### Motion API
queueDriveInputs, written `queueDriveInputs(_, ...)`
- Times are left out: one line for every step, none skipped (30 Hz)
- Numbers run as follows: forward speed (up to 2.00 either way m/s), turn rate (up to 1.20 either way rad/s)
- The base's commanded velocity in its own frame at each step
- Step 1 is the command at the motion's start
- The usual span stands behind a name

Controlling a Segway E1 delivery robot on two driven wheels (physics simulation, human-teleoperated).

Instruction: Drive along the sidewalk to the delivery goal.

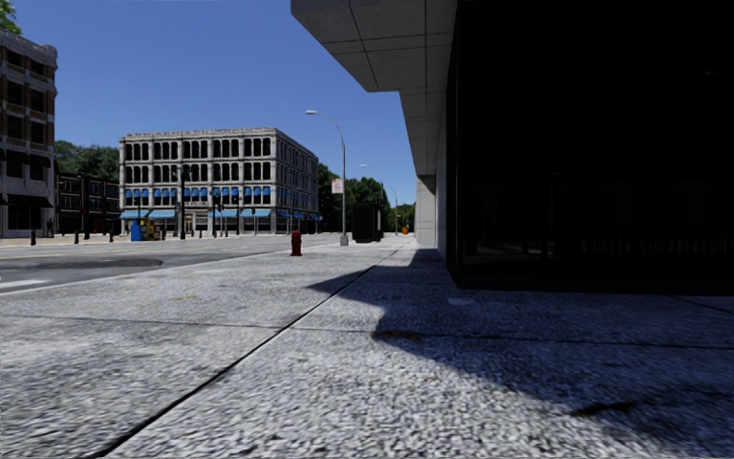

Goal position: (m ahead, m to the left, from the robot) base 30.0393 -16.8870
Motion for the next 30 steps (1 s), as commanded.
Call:
queueDriveInputs(2.00, 0.00)
queueDriveInputs(2.00, 0.00)
queueDriveInputs(2.00, 0.00)
queueDriveInputs(2.00, 0.00)
queueDriveInputs(2.00, 0.00)
queueDriveInputs(2.00, 0.00)
queueDriveInputs(2.00, 0.00)
queueDriveInputs(2.00, 0.00)
queueDriveInputs(2.00, 0.00)
queueDriveInputs(2.00, 0.00)
queueDriveInputs(2.00, 0.00)
queueDriveInputs(2.00, 0.00)
queueDriveInputs(2.00, 0.00)
queueDriveInputs(2.00, 0.00)
queueDriveInputs(2.00, 0.00)
queueDriveInputs(2.00, 0.00)
queueDriveInputs(2.00, 0.00)
queueDriveInputs(2.00, 0.00)
queueDriveInputs(2.00, 0.00)
queueDriveInputs(2.00, 0.00)
queueDriveInputs(2.00, 0.00)
queueDriveInputs(2.00, 0.00)
queueDriveInputs(2.00, 0.00)
queueDriveInputs(2.00, 0.00)
queueDriveInputs(2.00, 0.00)
queueDriveInputs(2.00, 0.00)
queueDriveInputs(2.00, 0.00)
queueDriveInputs(2.00, 0.00)
queueDriveInputs(2.00, 0.00)
queueDriveInputs(2.00, 0.00)
